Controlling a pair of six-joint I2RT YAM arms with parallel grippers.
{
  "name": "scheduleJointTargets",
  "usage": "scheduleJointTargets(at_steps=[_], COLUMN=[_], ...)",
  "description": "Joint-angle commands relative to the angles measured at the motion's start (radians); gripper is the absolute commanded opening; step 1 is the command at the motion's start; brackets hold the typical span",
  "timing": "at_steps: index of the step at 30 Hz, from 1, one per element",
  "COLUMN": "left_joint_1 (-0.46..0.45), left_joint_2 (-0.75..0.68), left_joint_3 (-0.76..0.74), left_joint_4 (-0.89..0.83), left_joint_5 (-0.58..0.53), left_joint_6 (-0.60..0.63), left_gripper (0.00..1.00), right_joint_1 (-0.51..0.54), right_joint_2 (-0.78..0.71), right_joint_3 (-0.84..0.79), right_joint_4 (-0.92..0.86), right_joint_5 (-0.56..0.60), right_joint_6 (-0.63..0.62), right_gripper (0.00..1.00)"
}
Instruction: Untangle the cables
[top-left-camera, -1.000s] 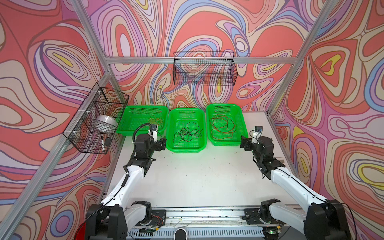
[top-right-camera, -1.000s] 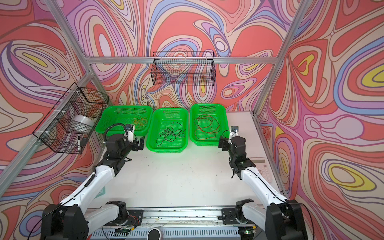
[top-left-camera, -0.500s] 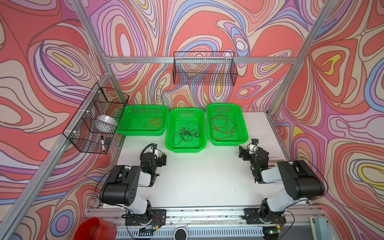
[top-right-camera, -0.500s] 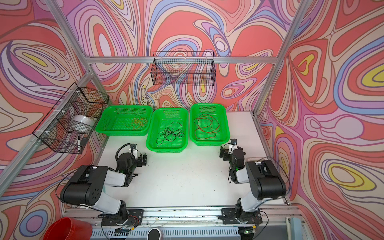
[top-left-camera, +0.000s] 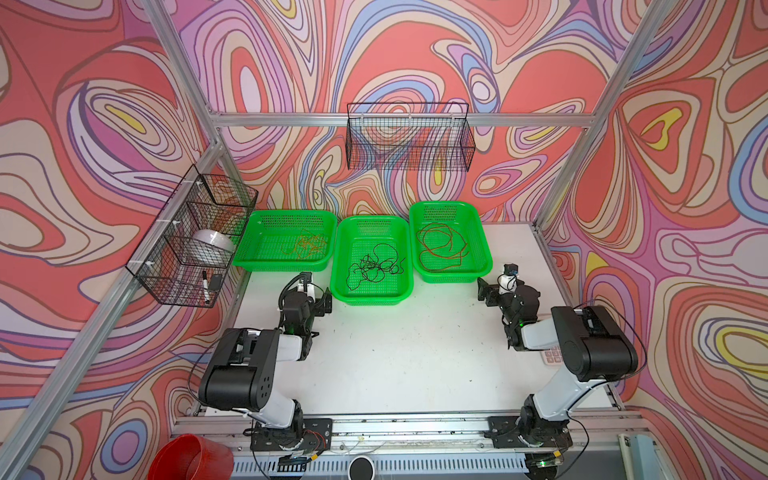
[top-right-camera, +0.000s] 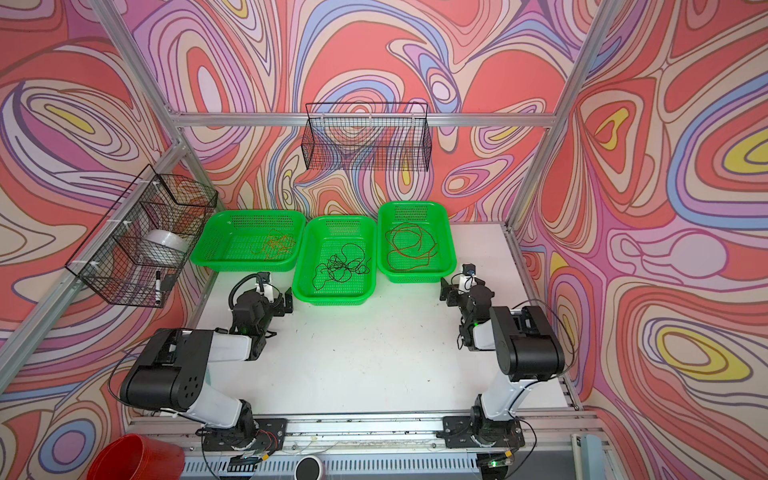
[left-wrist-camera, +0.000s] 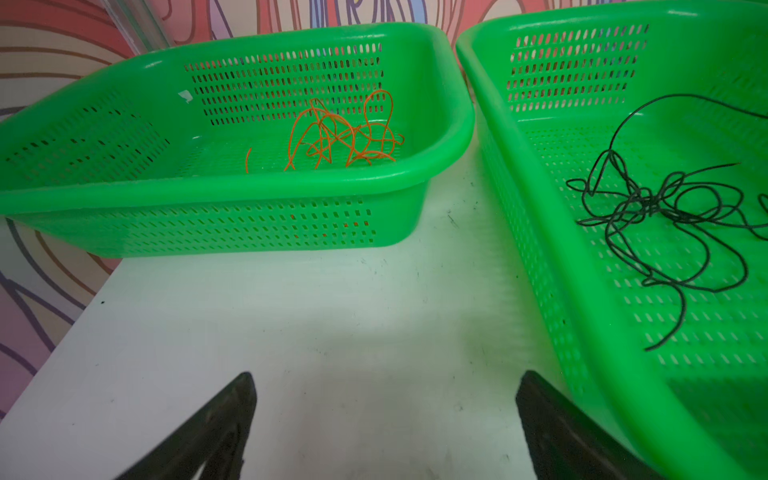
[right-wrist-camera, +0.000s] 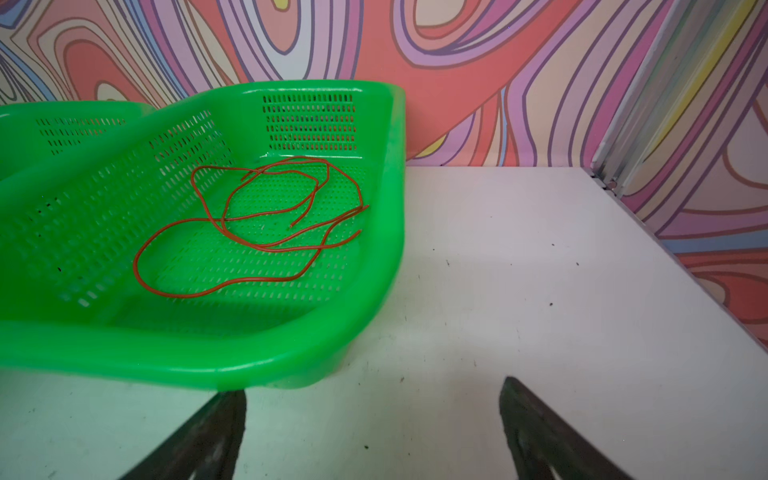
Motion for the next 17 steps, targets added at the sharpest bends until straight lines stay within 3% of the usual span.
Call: scheduleJointTargets(at_steps=[1, 17], left_joint_1=[0.004, 0.004], left_joint_2=[-0.003, -0.005], left_joint_3=[0.006, 0.006], left_joint_4=[-0.006, -0.009], left_joint_5=[-0.017, -0.017], left_joint_6=[-0.020, -0.021], left_gripper=[1.00, 1.00], right_joint_1=[-0.001, -0.002], right_joint_2=[-0.011, -0.008], right_joint_3=[0.030, 0.021], right_joint_4=[-0.073, -0.046], right_joint_5=[0.015, 0.028], right_joint_6=[0.014, 0.011], right_gripper=[0.98, 0.98])
